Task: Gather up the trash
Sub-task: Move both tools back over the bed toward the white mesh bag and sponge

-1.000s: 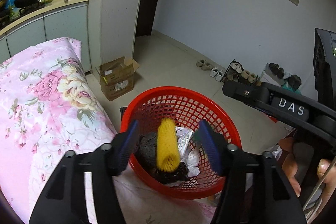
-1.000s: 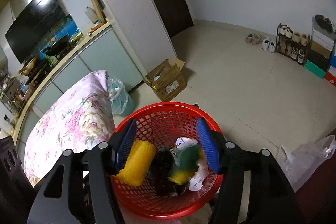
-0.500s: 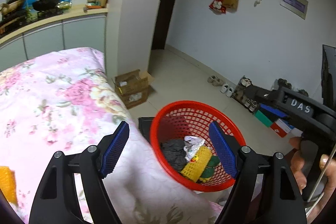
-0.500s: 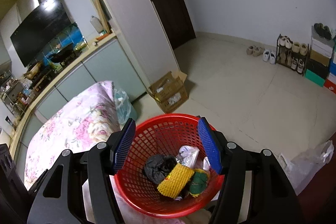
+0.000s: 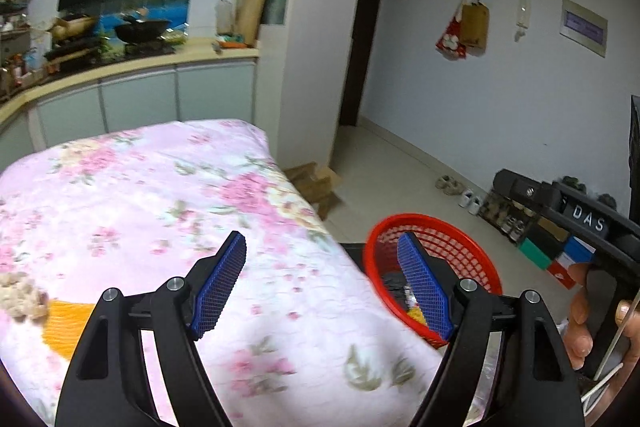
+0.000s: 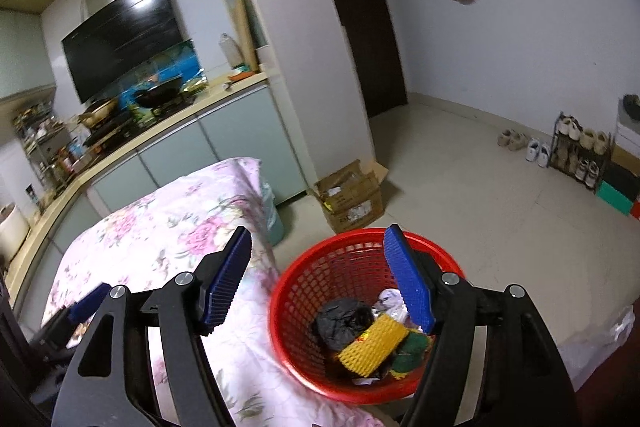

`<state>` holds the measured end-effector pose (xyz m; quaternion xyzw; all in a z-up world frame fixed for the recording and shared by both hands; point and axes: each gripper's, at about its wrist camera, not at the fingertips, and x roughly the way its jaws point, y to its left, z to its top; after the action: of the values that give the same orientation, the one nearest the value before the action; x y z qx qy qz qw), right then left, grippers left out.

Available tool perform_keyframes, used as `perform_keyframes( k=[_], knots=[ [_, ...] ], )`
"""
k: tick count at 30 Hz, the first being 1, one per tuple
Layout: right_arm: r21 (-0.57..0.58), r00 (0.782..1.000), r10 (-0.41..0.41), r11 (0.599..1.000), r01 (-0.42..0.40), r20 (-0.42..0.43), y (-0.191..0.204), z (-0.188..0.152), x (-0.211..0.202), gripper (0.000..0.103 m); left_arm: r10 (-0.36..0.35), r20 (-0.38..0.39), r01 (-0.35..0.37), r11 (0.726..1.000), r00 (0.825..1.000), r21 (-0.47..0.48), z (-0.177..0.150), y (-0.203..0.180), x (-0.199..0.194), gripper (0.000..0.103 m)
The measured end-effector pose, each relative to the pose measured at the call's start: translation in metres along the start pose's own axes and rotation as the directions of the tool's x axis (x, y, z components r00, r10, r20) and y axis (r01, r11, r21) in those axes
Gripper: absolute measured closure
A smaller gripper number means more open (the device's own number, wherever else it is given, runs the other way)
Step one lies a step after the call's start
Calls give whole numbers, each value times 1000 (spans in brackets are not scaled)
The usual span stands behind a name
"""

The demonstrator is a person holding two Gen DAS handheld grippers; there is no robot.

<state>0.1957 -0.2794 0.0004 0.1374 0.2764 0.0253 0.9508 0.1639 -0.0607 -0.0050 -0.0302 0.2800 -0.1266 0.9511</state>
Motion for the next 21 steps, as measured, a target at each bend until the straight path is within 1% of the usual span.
perform_keyframes(
  k=[5, 11, 13, 15, 16, 19, 21],
  knots=[
    [-59, 999, 43, 997, -42, 2, 21, -9, -3, 36, 77, 35, -76, 997, 996, -33, -1, 29, -24, 26],
    [-118, 996, 84, 989, -85, -14, 45, -21, -5, 35, 181, 60, -176, 981, 982, -82, -3, 70, -52, 25],
    [-135, 995, 98, 986, -100, -21, 52, -24, -6, 34, 222, 59, -215, 971, 973, -105, -5, 88, -60, 25],
    [-151, 994, 106, 983, -109, -23, 59, -29, -8, 30, 280, 44, -272, 953, 959, -131, -6, 104, -67, 25],
    [-158, 993, 111, 981, -114, -24, 63, -31, -8, 29, 315, 31, -307, 939, 948, -152, -7, 117, -70, 25],
    [-187, 990, 138, 972, -142, -35, 75, -37, -10, 29, 373, 15, -361, 908, 928, -212, -11, 145, -79, 25],
    [-203, 988, 151, 967, -154, -34, 81, -40, -12, 28, 425, 7, -411, 879, 905, -239, -14, 165, -86, 25]
  ],
)
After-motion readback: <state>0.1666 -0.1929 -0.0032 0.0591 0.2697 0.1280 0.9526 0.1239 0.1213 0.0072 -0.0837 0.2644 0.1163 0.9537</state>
